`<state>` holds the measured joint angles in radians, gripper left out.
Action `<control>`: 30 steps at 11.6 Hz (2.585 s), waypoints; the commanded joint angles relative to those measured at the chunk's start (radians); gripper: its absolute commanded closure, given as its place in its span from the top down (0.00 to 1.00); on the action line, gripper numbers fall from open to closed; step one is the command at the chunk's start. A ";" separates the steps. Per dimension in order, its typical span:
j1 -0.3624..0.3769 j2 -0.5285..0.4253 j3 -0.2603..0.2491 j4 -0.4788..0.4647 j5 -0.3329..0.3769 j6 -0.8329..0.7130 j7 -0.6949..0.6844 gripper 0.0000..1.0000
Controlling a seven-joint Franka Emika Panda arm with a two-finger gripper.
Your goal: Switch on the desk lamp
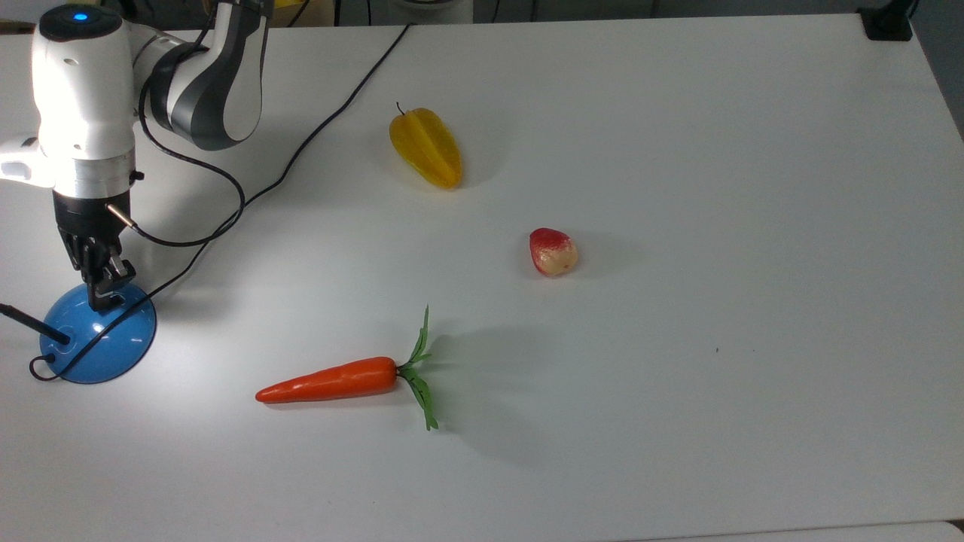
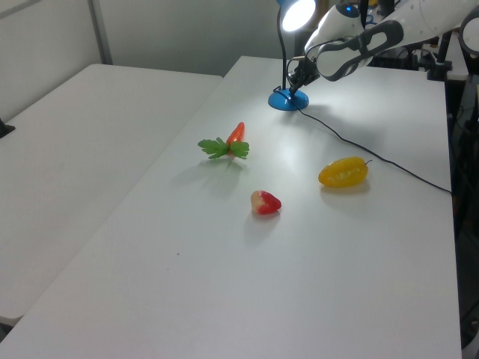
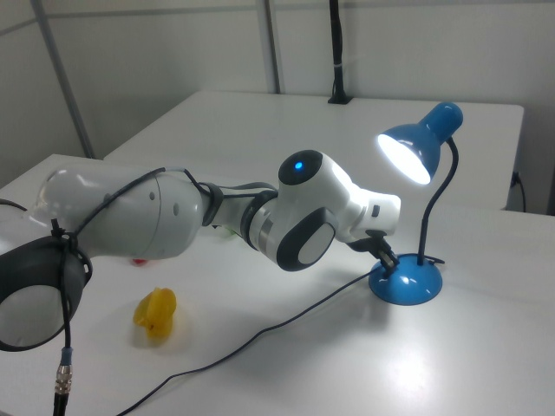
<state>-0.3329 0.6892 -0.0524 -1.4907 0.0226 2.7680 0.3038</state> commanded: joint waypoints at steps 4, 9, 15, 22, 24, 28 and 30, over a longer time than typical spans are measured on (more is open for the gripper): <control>0.078 -0.284 -0.003 -0.259 0.016 -0.072 -0.003 0.00; 0.217 -0.473 -0.047 -0.284 0.005 -0.529 -0.109 0.02; 0.434 -0.672 -0.145 -0.385 0.005 -0.850 -0.276 0.70; 0.344 -0.720 0.008 -0.250 0.020 -1.186 -0.353 1.00; 0.307 -0.706 0.031 -0.247 0.016 -1.153 -0.356 1.00; 0.258 -0.689 0.029 -0.220 0.002 -1.093 -0.348 1.00; 0.253 -0.691 0.023 -0.221 0.002 -1.099 -0.344 1.00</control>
